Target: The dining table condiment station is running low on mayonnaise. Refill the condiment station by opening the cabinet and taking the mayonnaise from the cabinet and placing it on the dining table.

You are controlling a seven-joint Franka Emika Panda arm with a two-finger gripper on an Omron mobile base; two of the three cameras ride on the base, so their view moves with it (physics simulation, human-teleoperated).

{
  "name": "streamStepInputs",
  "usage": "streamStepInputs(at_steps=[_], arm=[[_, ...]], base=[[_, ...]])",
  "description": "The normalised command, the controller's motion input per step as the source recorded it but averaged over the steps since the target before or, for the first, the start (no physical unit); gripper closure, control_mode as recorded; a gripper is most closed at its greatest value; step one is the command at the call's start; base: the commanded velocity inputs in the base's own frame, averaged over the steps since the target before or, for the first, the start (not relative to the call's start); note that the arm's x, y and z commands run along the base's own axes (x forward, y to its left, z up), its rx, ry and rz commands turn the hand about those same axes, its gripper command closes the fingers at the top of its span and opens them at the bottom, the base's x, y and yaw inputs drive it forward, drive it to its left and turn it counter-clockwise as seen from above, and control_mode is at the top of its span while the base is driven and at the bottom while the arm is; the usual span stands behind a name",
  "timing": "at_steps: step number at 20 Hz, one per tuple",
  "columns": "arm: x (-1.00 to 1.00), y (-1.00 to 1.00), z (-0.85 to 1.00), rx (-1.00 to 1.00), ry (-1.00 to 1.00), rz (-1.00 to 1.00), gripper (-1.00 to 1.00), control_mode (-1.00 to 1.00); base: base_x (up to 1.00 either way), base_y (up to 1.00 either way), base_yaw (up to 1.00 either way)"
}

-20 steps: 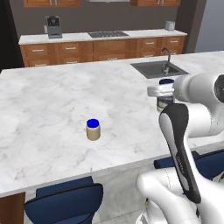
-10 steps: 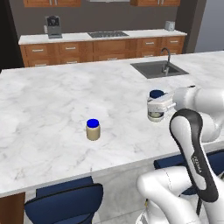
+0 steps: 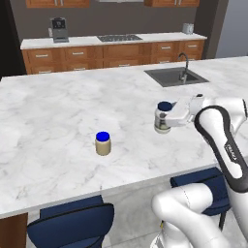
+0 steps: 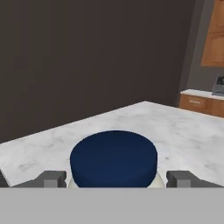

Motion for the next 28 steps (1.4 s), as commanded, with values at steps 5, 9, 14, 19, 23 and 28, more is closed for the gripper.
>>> streamStepInputs(at_steps=[5,9,14,19,23,28], arm=[[0.32,0.15,-0.06,0.0,0.0,0.05,1.0,-1.0],[0.31,0.32,-0.11,0.0,0.0,0.0,1.0,-1.0],[0.33,0.25,-0.17,0.0,0.0,0.0,1.0,-1.0],[0.43,0.21,-0.21,0.03,0.0,0.0,1.0,-1.0],[0.4,0.17,-0.25,0.03,0.0,0.0,1.0,-1.0],[0.29,0.05,-0.21,0.0,0.0,0.0,1.0,-1.0]], base=[[0.0,0.0,0.0],[0.0,0.0,0.0],[0.0,0.0,0.0],[0.0,0.0,0.0],[0.0,0.0,0.0],[0.0,0.0,0.0]])
